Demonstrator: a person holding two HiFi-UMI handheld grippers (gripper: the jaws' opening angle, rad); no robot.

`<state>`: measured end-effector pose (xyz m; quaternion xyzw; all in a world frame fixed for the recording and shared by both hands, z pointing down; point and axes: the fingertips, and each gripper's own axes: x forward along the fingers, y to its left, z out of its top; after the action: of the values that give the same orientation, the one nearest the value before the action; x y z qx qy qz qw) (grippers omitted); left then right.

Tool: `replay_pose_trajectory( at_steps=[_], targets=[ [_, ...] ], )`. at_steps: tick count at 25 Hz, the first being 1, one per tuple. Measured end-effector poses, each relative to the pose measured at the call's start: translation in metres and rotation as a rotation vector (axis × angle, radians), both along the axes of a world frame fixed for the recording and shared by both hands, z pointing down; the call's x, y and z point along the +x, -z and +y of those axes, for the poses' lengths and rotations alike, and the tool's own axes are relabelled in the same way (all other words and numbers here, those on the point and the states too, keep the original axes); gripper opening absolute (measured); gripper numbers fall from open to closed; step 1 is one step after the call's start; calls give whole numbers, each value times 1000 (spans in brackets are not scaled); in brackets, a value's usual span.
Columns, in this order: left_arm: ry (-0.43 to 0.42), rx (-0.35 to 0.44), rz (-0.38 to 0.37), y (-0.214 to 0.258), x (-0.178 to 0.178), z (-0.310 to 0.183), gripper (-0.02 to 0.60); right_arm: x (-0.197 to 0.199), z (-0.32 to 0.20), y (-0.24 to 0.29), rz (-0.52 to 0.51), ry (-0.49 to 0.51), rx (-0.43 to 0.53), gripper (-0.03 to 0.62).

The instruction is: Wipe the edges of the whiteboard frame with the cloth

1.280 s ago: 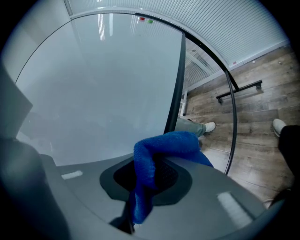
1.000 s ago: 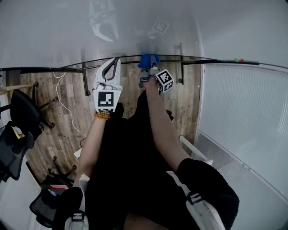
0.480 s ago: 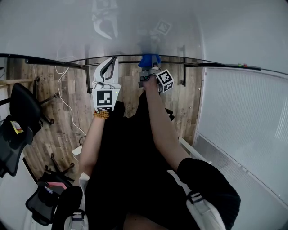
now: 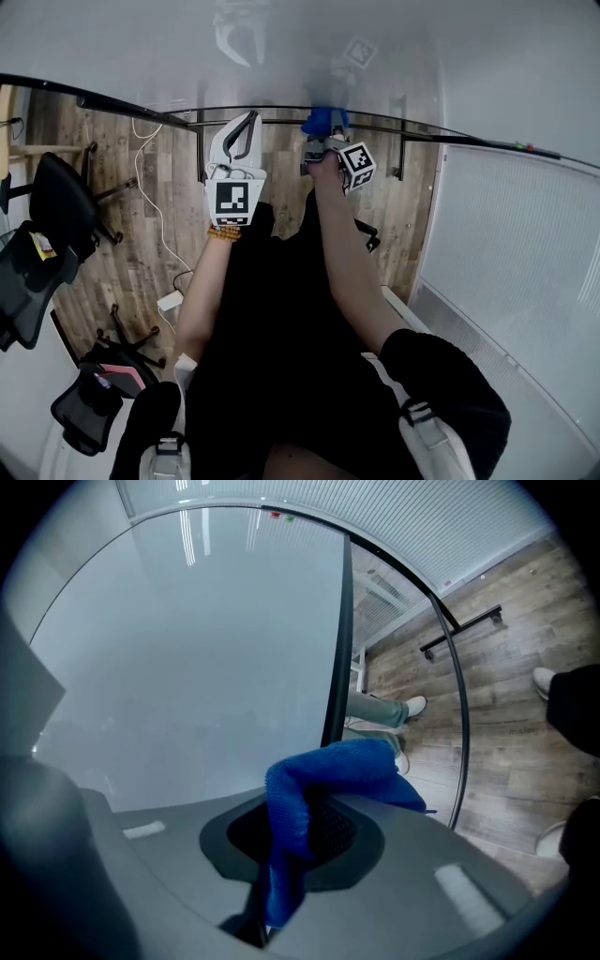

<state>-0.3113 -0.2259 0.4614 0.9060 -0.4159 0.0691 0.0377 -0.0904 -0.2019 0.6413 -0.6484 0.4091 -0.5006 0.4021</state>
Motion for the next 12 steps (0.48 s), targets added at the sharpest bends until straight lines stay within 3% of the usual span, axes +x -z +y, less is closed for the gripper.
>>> replay_pose_trajectory(
  at_steps=[12],
  targets=[
    [41, 0, -12, 3, -16, 5, 0, -38, -8, 7, -42, 71, 21, 68]
  ],
)
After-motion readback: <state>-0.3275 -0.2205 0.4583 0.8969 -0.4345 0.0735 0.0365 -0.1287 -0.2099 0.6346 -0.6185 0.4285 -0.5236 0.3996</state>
